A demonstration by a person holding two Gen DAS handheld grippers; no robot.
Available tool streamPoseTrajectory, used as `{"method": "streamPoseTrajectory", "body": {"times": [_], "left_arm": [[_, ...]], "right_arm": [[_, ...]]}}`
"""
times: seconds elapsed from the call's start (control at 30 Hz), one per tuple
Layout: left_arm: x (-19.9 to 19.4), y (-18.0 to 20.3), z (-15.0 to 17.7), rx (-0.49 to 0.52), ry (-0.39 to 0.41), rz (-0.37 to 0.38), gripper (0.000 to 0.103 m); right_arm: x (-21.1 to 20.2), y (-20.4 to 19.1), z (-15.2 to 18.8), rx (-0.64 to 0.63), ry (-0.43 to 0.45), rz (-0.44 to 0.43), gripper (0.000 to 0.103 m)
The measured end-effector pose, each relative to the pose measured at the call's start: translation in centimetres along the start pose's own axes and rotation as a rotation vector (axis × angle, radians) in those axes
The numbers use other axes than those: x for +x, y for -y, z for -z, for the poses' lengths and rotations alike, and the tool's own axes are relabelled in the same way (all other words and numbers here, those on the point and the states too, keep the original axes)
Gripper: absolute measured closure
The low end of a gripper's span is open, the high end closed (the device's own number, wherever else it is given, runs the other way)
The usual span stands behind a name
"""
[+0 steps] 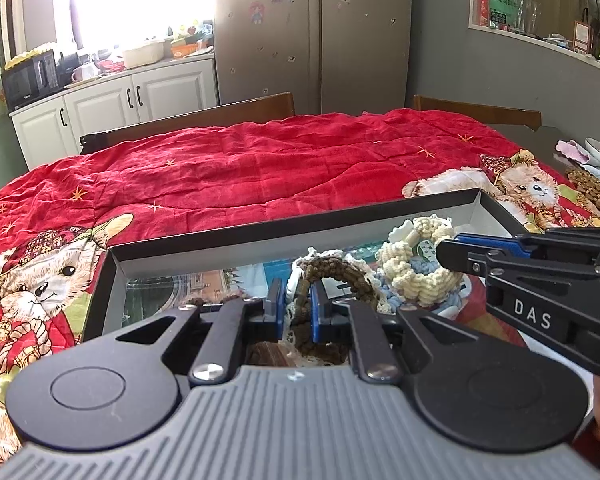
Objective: Organize objects
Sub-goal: 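Open left tool releasing brown-and-white scrunchie in box while right tool releases cream scrunchie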
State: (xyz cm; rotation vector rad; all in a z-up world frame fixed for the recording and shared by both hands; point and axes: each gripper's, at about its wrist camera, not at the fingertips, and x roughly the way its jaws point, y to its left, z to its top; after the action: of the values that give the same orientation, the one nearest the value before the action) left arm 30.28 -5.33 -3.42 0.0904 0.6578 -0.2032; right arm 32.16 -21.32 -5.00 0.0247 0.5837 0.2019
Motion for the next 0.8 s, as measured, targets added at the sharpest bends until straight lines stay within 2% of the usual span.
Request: {"method": "streamPoseTrajectory", "body": {"times": [0.67,0.8], "left_arm": [[0.51,0.07,-0.02,0.003,-0.033,-0.003,0.082],[0.54,0.09,-0.03,0.003,-0.035,-0.005,0.071]], "right_arm": [[0.50,-0.11,-0.04,-0.014,-0.034,-0.009,0.092],[0.52,-0.11,0.02,-0.013,-0.036,-0.013,0.091]]}}
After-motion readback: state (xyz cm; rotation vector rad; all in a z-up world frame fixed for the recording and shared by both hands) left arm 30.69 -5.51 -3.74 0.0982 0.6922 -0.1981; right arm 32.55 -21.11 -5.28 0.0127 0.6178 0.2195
